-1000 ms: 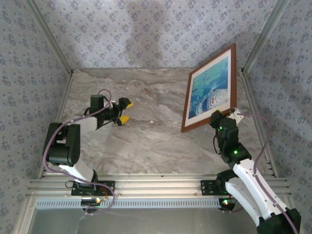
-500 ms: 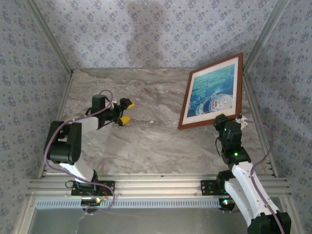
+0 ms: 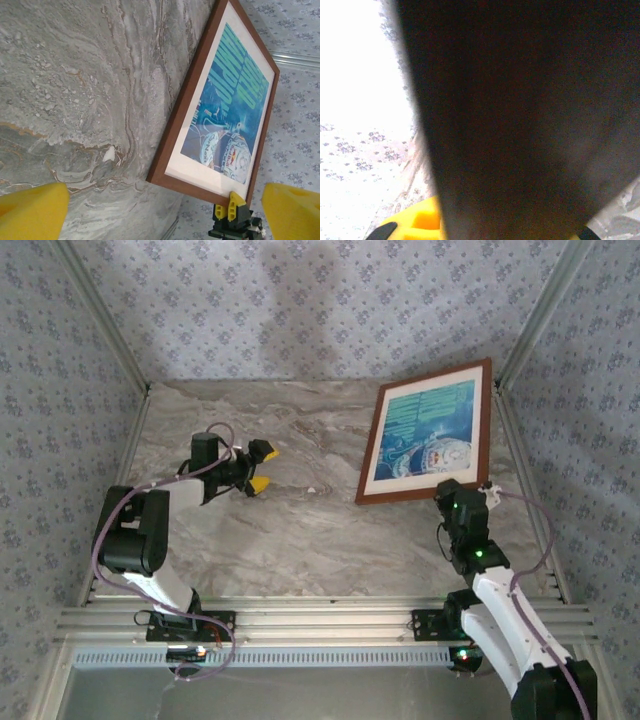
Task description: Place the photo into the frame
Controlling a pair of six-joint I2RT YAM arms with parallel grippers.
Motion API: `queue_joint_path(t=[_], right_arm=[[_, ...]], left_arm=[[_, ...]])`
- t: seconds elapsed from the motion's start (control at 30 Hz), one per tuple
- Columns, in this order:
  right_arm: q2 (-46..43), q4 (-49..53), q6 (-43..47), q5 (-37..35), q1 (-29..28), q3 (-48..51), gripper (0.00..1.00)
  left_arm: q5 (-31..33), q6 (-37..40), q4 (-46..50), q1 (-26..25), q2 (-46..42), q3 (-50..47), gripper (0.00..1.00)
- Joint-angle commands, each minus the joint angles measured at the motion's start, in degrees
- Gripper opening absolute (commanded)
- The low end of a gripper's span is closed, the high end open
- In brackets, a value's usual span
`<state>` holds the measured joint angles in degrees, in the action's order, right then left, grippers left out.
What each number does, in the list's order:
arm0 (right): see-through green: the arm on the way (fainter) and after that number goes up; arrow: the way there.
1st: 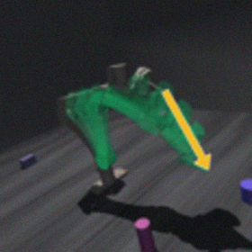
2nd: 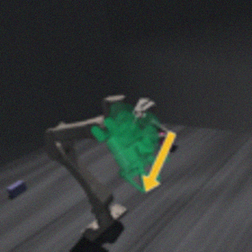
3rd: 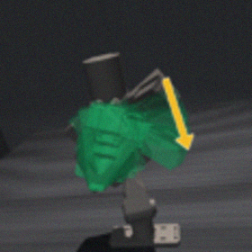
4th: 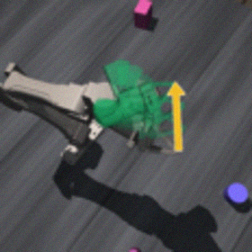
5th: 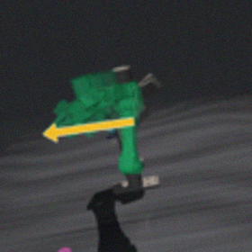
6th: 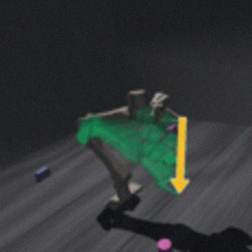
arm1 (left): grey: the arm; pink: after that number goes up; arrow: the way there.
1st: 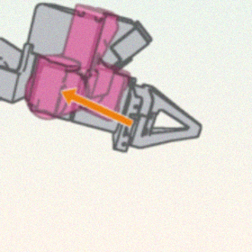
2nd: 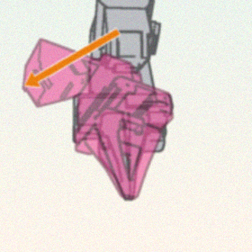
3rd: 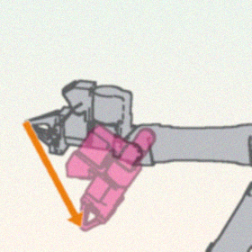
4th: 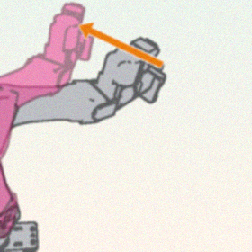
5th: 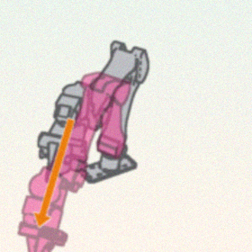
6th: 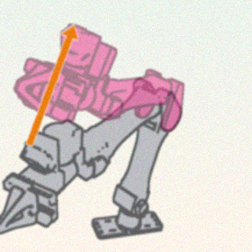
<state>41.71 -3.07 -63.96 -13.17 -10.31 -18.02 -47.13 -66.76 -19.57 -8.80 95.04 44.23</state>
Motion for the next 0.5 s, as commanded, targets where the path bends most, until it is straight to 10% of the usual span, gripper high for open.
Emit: queue_joint_path(t=[0.0,0.47], right_arm=[[5.0,13.2,2.3,5.0,-2.5,2.3,0.00],[24.6,4.4,9.2,14.6,-2.9,-3.8,0.00]], left_arm=[[-0.8,-0.2,-1.2,-0.4,0.9,1.6,0.99],[-1.7,1.6,1.0,-0.4,0.2,1.9,0.98]])
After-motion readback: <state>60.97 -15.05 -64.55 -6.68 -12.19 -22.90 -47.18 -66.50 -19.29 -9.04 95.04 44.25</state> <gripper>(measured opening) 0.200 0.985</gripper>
